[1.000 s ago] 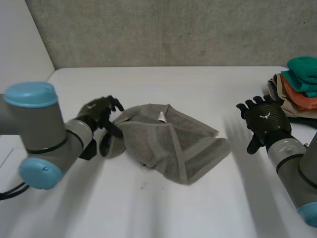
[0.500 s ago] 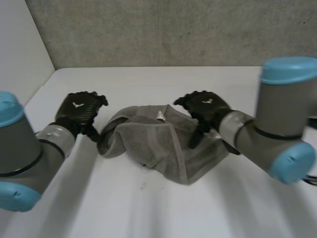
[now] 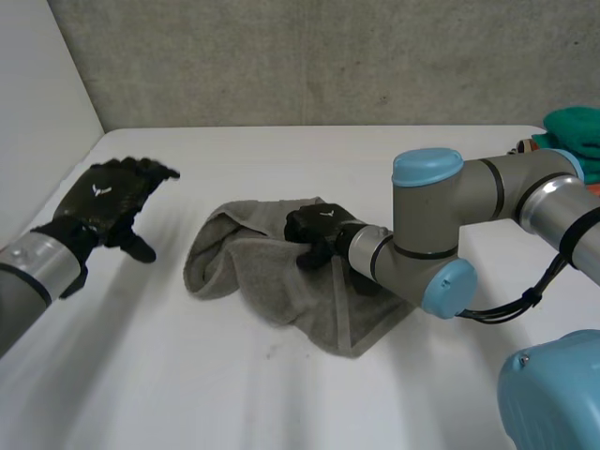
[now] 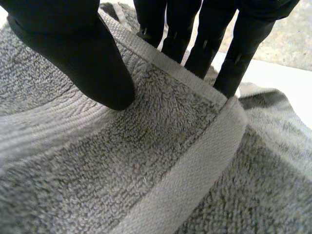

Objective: Fold the laundry.

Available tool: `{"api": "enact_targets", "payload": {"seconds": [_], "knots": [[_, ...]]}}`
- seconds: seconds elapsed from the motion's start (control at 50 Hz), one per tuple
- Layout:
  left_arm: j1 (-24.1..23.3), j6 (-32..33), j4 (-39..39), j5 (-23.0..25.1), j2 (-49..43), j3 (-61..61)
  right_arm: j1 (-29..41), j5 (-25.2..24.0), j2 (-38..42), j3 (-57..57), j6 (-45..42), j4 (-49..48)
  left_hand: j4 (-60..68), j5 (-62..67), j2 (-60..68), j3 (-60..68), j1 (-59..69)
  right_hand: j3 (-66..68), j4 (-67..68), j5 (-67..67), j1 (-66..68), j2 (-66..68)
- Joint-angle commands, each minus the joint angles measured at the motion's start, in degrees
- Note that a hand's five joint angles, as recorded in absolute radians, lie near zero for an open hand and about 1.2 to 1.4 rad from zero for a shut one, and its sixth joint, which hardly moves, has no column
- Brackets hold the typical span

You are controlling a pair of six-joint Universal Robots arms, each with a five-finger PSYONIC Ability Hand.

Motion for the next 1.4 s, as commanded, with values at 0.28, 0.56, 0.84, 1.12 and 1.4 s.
{"api": "enact_targets", "payload": {"seconds": [0.28,0.56,0.84,1.12,1.4], "knots": [[-1.5,7.0,-6.7,19.7,-31.4,37.9,-0.7,0.1,-32.6,33.2,-20.0,-3.1,-2.3,-1.5,-2.5,-2.2,-2.4,12.9,12.4,13.9,15.9,12.9],[-11.8,27.2,-21.3,26.4,-36.1,37.0,-0.9,0.1,-36.6,39.2,-20.3,-3.4,-0.9,-0.1,-1.1,-0.9,-1.0,12.9,12.4,13.9,15.9,12.9],[-12.5,26.3,-18.9,11.0,-35.2,41.7,-4.7,3.1,-38.5,36.6,-23.1,-2.8,64.7,65.4,64.5,64.7,64.6,12.9,12.4,13.9,15.9,12.9],[-9.1,6.9,-15.8,-5.3,-6.8,26.0,-12.9,11.7,-46.3,36.4,-43.6,7.0,64.7,65.4,64.5,64.7,64.6,12.9,12.4,13.9,15.9,12.9],[-9.7,3.3,-15.2,-14.9,1.0,9.0,-12.8,14.7,-43.8,37.5,-50.4,9.6,64.7,65.4,64.5,64.7,64.6,12.9,12.4,13.9,15.9,12.9]]}}
